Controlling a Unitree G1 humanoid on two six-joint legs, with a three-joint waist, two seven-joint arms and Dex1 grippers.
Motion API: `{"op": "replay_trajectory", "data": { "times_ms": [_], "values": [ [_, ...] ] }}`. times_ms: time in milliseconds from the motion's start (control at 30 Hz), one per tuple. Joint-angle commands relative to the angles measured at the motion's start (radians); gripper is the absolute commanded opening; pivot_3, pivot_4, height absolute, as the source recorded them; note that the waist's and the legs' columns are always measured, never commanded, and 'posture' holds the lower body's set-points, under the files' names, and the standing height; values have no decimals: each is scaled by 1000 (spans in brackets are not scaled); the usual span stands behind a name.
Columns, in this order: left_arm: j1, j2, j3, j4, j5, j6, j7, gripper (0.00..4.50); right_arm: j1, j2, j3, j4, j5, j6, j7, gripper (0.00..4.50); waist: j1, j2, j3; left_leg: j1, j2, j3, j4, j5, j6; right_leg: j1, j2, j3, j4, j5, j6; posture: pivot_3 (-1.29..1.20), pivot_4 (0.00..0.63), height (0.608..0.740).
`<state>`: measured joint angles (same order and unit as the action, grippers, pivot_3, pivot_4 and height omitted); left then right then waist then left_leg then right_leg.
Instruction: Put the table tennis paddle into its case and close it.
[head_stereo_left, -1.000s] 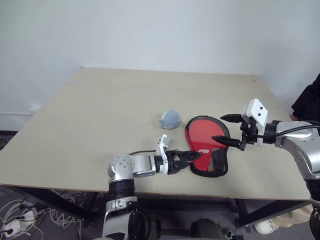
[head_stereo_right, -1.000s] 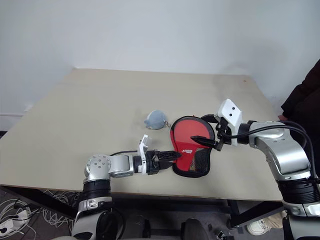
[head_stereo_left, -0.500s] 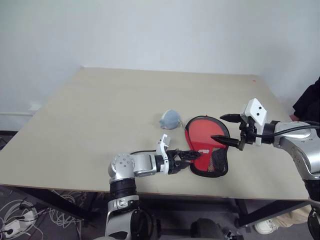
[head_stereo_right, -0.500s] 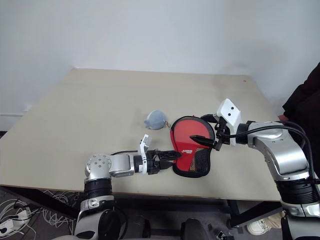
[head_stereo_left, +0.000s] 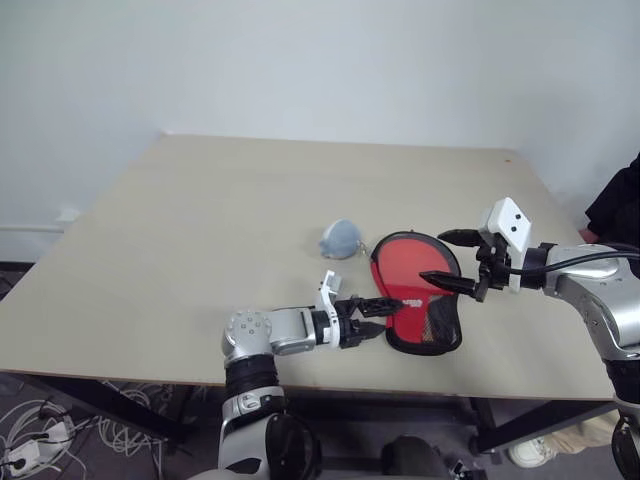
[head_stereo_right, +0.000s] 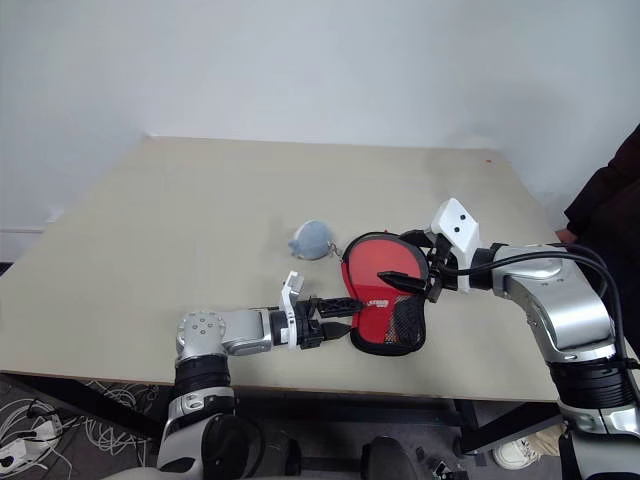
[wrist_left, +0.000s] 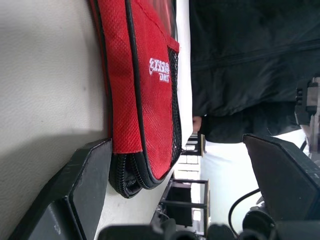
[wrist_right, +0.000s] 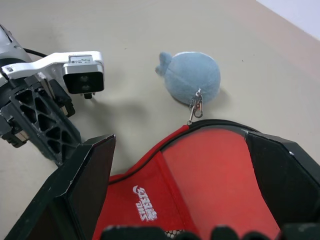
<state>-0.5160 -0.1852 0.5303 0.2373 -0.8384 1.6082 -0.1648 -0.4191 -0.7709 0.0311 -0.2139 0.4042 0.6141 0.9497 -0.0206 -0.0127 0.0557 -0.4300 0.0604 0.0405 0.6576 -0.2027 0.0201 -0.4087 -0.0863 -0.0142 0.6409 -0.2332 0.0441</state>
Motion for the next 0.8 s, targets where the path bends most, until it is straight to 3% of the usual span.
{"op": "replay_trajectory", "data": {
  "times_ms": [33, 333, 800],
  "values": [
    [-66, -45, 32, 2, -31, 6, 9, 4452, -7, 1, -39, -33, 19, -2, -10, 4500, -1, 0, 0, 0, 0, 0, 0, 0, 0, 0, 0, 0, 0, 0, 0, 0, 0, 725],
    [-92, -45, 77, 30, -41, 1, 48, 4452, -6, 5, -39, -38, 21, 7, -18, 4500, -4, 0, 0, 0, 0, 0, 0, 0, 0, 0, 0, 0, 0, 0, 0, 0, 0, 725],
    [-43, -40, -22, 20, -1, 6, 105, 4452, 1, 11, -39, -46, 18, 8, -29, 4500, -2, 0, 0, 0, 0, 0, 0, 0, 0, 0, 0, 0, 0, 0, 0, 0, 0, 725]
  ]
}}
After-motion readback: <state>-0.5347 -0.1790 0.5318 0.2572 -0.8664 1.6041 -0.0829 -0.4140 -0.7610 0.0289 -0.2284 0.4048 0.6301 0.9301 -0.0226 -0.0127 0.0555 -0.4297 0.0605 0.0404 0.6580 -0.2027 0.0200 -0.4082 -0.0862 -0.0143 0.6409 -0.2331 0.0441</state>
